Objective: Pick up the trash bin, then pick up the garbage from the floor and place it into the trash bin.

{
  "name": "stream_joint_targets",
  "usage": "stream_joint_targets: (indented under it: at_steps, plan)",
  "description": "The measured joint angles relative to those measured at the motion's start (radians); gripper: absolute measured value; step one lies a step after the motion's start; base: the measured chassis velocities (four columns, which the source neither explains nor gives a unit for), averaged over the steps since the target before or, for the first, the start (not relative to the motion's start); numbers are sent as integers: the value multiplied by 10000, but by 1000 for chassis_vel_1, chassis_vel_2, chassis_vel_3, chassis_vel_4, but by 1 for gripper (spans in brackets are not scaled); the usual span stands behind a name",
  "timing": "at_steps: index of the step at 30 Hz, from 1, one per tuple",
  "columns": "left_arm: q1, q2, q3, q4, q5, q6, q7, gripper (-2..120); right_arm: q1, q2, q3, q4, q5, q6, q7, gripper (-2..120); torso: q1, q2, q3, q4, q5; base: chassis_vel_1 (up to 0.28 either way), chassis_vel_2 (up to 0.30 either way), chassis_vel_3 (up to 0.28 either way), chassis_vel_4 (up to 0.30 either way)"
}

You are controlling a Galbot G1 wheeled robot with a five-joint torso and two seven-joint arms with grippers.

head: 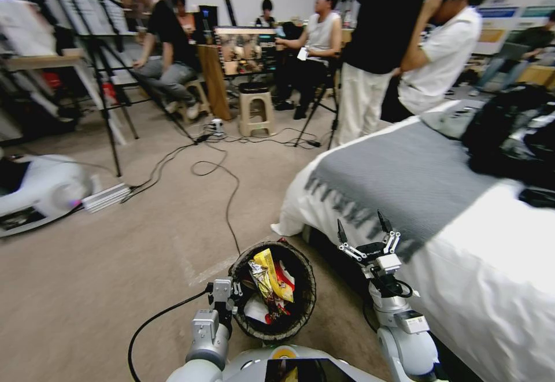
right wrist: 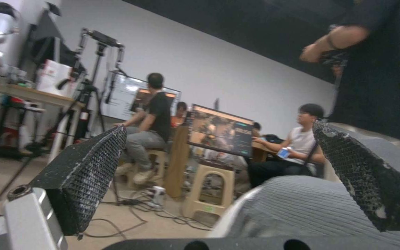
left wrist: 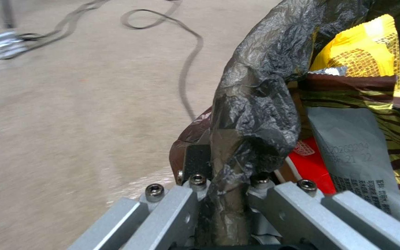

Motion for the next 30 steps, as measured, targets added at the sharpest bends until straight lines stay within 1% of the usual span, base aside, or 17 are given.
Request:
stream_joint_targets:
  at_steps: [1,4,6,9,10,13,14,16,21,23,24,25,28,30]
  plan:
    - [0,0,0,0,0,0,0,0,0,0,0,0,0,0,0,100,0,0,0,0,0,133,126,121,119]
    - [-183,-6,-441,-78,-313,131,-14,0,4,4,-14,-2,-31,0,0,100,0,0,0,0,-1,134,127,119,126]
    - [-213,-6,-518,-93,-368,162,-20,0,5,4,-18,-2,-34,0,1,100,-1,0,0,0,-1,121,135,116,126]
    - [-429,-5,-1060,-198,-917,383,-47,0,19,31,-60,-1,-134,12,12,100,0,0,0,0,0,135,131,128,113]
    - [-429,-5,-1060,-198,-917,383,-47,0,19,31,-60,-1,-134,12,12,100,0,0,0,0,0,134,127,133,97]
    - [-584,-5,-1471,-229,-1399,544,-108,0,17,55,-105,-1,-150,26,26,100,0,0,0,0,-1,132,129,131,116]
    - [-584,-5,-1471,-229,-1399,544,-108,0,17,55,-105,-1,-150,26,26,100,0,0,0,0,-1,135,129,130,130]
    - [-725,-12,-1793,-227,-1738,646,-180,0,41,66,-112,-18,-151,39,30,100,0,0,0,1,-1,129,127,132,130]
    - [-870,-29,-2129,-191,-2084,717,-250,0,55,72,-118,-27,-150,45,31,100,0,0,0,0,0,127,119,124,132]
    - [-910,-51,-2140,-125,-2140,496,-259,0,77,80,-122,-29,-147,45,32,100,0,0,0,1,-1,105,122,122,132]
    - [-924,-76,-2081,-39,-2090,171,-188,0,95,93,-139,-29,-145,45,32,100,0,0,-1,2,-1,109,109,124,126]
    - [-924,-76,-2081,-39,-2090,171,-188,0,95,93,-139,-29,-145,45,32,100,0,0,-1,2,-1,109,109,124,126]
    - [-875,-131,-1796,135,-1782,-385,81,0,120,121,-168,-25,-142,42,32,100,0,0,-1,2,0,72,100,102,97]
    - [-860,-143,-1724,170,-1691,-454,139,0,131,124,-168,-21,-140,39,34,100,0,0,0,3,0,44,74,74,54]
